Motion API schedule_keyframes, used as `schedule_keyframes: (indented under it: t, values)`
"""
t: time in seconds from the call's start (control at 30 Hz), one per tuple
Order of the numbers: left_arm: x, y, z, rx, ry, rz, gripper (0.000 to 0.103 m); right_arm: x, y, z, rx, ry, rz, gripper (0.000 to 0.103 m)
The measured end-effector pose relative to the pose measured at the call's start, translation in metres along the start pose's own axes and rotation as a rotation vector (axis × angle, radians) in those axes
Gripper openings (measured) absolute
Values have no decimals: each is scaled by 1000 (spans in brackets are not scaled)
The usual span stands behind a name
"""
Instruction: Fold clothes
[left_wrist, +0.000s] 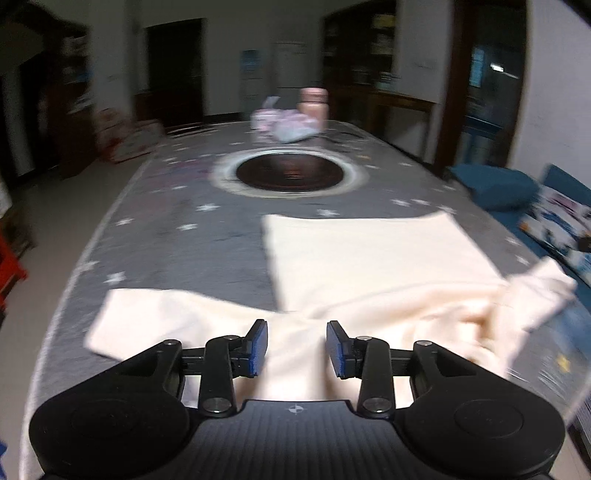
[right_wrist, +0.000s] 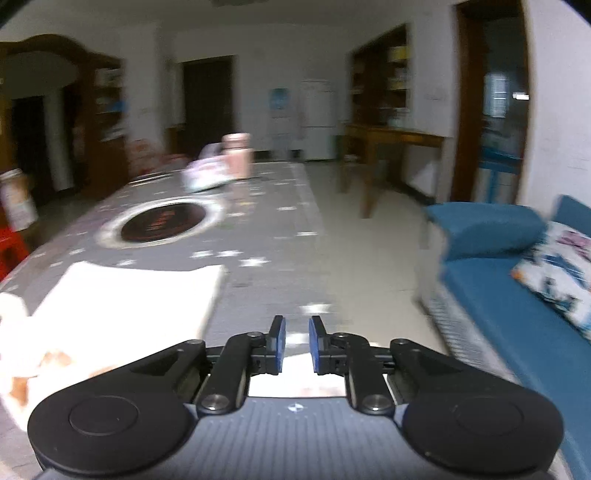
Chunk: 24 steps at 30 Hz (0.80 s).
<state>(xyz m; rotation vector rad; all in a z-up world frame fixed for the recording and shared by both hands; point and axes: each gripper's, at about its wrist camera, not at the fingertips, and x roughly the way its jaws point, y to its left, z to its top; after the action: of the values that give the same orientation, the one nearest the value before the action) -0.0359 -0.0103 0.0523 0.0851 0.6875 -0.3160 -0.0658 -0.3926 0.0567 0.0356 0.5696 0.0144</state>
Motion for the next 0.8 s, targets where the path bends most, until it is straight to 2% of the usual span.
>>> schedule_keyframes:
  t: [0.1, 0.13, 0.17, 0.23, 0.37, 0.53, 0.57, 0.63, 0.7, 0.8]
  values:
    - [-3, -23, -2, 73, -8, -82, 46, 10, 30, 1, -74, 38, 139, 25]
    - [-2, -29, -4, 98, -4, -109, 47, 14, 40, 1, -104, 51, 181, 29]
    - [0, -35, -5, 120, 3, -131, 48, 18, 51, 0, -134, 64, 224, 34]
    - [7, -44, -6, 144, 26, -150, 48, 26, 75, -3, -228, 91, 292, 36]
    - [20, -59, -11, 186, 59, -188, 50, 39, 105, 0, -356, 105, 359, 37]
    - [29, -67, -13, 211, 75, -193, 49, 63, 119, 10, -369, 153, 427, 37]
    - [29, -68, -14, 217, 76, -197, 46, 67, 124, 8, -382, 170, 438, 38]
    - [30, -69, -15, 229, 79, -205, 33, 70, 129, 3, -412, 196, 441, 38]
    - [29, -69, -16, 247, 79, -206, 14, 70, 130, -2, -440, 220, 438, 38]
    - [26, -70, -17, 267, 70, -214, 6, 62, 127, -9, -480, 263, 431, 38]
